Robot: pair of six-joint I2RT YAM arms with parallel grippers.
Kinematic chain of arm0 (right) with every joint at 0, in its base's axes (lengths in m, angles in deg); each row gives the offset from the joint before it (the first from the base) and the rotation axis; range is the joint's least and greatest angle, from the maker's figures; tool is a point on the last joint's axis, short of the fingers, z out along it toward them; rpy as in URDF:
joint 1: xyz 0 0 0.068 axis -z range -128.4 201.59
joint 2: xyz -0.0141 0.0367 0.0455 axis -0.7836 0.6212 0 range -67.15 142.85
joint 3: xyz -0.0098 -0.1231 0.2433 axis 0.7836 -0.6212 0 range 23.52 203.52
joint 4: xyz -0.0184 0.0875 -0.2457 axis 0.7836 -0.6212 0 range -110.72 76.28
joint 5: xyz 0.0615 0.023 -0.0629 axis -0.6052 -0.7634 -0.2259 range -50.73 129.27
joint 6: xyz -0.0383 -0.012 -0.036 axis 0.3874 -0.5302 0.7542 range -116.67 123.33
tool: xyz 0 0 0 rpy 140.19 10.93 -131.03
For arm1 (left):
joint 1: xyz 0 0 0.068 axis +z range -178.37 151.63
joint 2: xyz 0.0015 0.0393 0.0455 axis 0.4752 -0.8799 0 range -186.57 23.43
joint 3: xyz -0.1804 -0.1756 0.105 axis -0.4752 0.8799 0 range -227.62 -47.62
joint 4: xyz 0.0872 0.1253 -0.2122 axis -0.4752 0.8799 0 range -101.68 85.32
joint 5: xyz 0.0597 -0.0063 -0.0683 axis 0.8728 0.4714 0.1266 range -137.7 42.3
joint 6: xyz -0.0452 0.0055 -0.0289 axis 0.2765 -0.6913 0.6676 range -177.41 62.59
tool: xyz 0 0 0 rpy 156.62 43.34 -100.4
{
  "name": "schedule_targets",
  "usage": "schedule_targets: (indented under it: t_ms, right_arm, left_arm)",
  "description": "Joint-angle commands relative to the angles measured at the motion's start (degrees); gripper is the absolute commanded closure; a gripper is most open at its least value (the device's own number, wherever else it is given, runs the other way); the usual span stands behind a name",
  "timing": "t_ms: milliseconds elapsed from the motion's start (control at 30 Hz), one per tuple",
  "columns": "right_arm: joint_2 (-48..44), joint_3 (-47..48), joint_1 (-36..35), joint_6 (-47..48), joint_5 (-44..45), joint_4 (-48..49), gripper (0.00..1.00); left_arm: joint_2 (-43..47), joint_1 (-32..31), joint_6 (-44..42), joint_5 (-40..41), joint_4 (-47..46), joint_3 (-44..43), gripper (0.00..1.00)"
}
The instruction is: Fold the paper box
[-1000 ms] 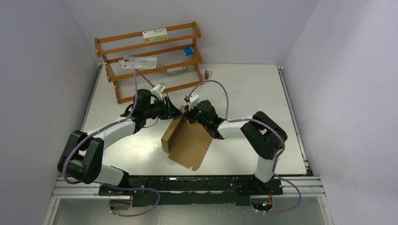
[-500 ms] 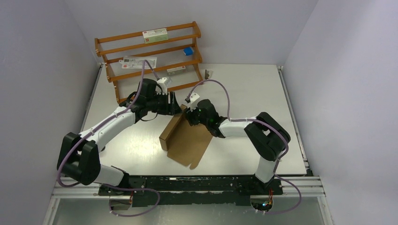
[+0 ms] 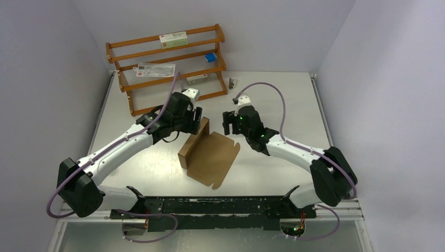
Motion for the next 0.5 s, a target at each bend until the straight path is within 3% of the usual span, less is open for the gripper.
schedule_targets:
  t_ms: [0, 200, 467]
  right_arm:
    - [-6.3, -4.4, 1.6, -9.7, 8.6, -6.7, 0.18]
    - [-12.5, -8.2, 4.0, -16.7, 12.7, -9.7, 0.15]
    - [-15.0, -9.2, 7.0, -19.2, 12.1, -13.0, 0.15]
  left_arm:
    - [-0.8, -6.7, -2.7, 16.8, 5.0, -4.4, 0.34]
    - [-9.7, -18.0, -5.3, 31.8, 10.2, -10.4, 0.34]
    - [-20.7, -24.4, -5.2, 48.9, 16.3, -16.1, 0.37]
